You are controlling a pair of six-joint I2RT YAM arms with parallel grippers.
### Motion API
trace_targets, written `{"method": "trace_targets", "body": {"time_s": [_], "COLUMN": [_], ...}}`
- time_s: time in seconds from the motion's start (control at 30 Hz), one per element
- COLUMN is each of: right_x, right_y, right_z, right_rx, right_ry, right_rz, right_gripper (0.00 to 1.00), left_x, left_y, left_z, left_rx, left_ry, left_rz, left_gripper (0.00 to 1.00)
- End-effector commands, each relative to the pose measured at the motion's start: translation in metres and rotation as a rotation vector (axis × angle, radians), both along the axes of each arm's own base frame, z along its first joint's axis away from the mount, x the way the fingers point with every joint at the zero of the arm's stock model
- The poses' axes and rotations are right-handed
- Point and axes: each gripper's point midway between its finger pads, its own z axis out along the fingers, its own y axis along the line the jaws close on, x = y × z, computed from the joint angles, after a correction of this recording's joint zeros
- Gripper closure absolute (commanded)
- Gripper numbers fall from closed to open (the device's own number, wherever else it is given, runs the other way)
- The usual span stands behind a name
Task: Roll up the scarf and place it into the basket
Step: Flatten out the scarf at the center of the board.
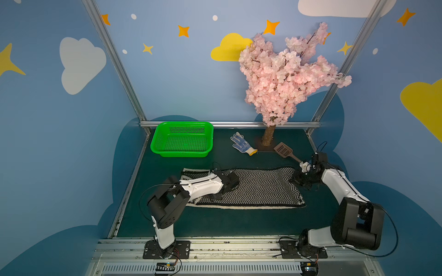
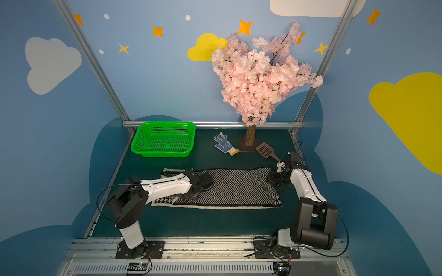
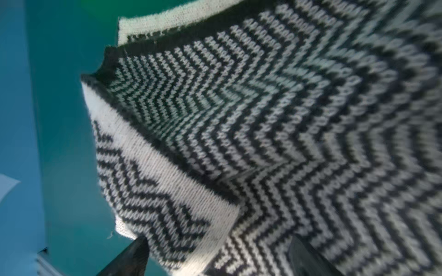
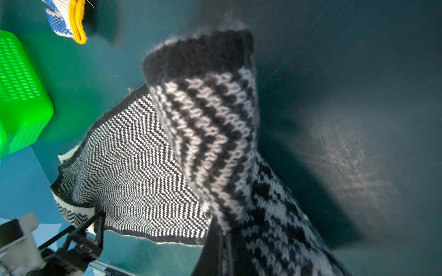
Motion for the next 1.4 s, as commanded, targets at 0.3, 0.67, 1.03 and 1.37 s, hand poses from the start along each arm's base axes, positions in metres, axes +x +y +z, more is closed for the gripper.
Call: {"method": "trace_targets", "body": {"time_s": [0.3,0.67,1.03,1.37], "right_x": [-0.005,-0.004,-0.004,0.0], "right_y": [0.003,0.004,0.004,-0.002], "right_z": [-0.006,-0.004,-0.013,-0.013], "right_rx": [0.024,0.028,0.027,0.007], "right_ry": [0.003,-0.004,0.017,0.034], "right_rz": [0.014,0.018,0.019,0.008], "right_gripper": [1.0,1.0,1.0,1.0], "left_x": [0.007,0.004,-0.007,-0.031], "left_y": [0.026,0.037,0.048,0.068], "left_z": [0.012,0.004,0.022,0.033], "left_rx": [0.199,0.264,0.224,-0.238], "left_ry": [-0.053,-0.039,-0.074,-0.154], "left_rz": [0.032,0.04,0.086,0.224], "left_gripper": [0.19,0.49,0.93,0.96]}}
